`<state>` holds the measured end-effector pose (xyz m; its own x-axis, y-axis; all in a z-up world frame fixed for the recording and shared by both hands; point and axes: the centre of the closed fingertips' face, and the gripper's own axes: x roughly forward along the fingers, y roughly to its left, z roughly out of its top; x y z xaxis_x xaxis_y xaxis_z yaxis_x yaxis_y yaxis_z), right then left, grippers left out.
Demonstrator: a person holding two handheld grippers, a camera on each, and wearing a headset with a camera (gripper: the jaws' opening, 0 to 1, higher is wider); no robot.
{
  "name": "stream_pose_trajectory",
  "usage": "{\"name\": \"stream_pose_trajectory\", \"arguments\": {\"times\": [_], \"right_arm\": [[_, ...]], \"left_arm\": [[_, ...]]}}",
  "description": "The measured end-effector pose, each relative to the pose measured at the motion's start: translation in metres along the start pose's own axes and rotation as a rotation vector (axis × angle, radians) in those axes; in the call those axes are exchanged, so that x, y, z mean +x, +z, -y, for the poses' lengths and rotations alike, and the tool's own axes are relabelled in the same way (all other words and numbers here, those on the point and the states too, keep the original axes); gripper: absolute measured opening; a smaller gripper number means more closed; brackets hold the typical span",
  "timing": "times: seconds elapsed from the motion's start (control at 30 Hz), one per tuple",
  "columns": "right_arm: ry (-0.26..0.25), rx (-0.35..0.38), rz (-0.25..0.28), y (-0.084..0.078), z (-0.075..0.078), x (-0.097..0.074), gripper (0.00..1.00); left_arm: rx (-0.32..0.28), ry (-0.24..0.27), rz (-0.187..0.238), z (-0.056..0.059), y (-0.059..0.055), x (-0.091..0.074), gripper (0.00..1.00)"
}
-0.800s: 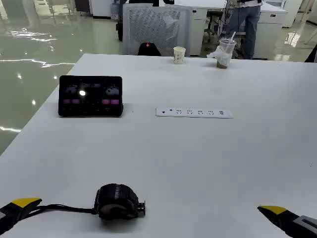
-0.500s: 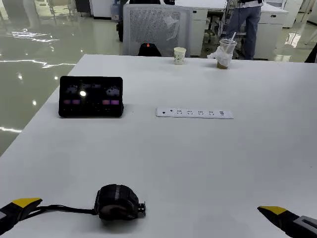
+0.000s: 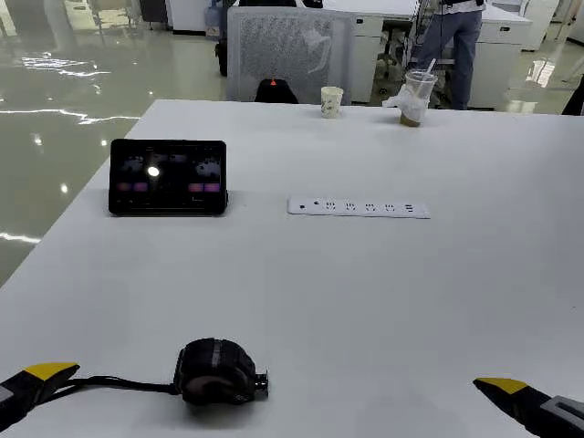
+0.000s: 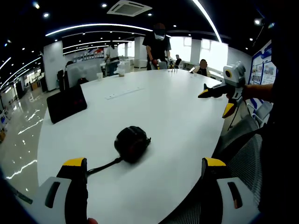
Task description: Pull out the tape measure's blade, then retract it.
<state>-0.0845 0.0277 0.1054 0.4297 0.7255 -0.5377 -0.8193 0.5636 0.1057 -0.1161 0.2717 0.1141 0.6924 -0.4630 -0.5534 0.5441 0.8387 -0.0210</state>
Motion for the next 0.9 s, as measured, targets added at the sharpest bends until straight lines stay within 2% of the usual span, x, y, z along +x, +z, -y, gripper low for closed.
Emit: {"name": "stream_pose_trajectory", "arguments": {"times": [0.43, 0.9], "right_arm": [[0.013, -0.016, -0.019, -0.001, 0.003, 0.002, 0.95], [0.057, -0.069, -0.046, 0.001, 0.006, 0.014, 0.9]], "left_arm": [[0.009, -0.008, -0.007, -0.003, 0.001, 0.004, 0.99], [0.059, -0.043, -0.032, -0.008, 0.002, 0.017, 0.99]]}}
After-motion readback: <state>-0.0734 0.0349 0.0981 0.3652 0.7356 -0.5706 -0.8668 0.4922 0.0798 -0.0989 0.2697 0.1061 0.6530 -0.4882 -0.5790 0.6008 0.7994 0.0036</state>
